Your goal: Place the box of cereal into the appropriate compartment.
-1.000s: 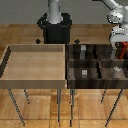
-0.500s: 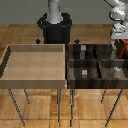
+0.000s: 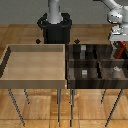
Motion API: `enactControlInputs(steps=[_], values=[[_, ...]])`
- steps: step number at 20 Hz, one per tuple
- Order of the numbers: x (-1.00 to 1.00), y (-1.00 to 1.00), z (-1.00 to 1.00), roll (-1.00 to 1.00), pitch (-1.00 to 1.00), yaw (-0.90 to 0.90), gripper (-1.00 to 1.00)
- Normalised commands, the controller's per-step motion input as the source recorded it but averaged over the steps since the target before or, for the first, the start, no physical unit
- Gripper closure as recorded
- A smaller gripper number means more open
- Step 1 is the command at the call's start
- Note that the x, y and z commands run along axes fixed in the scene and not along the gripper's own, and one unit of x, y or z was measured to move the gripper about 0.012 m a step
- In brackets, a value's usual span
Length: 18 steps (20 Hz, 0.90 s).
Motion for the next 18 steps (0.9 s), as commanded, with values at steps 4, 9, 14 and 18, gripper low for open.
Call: enactControlInputs(steps=[4, 9, 14, 18], values=[[-0.25, 0.0, -0.75, 0.0, 0.0, 0.0, 1.0], [0.0, -0.6, -0.4, 0.0, 0.0, 0.0, 1.0], [0.0, -0.2, -0.67, 0.0, 0.0, 0.0, 1.0], [0.0, 0.0, -0.75, 0.0, 0.0, 0.0, 1.0]])
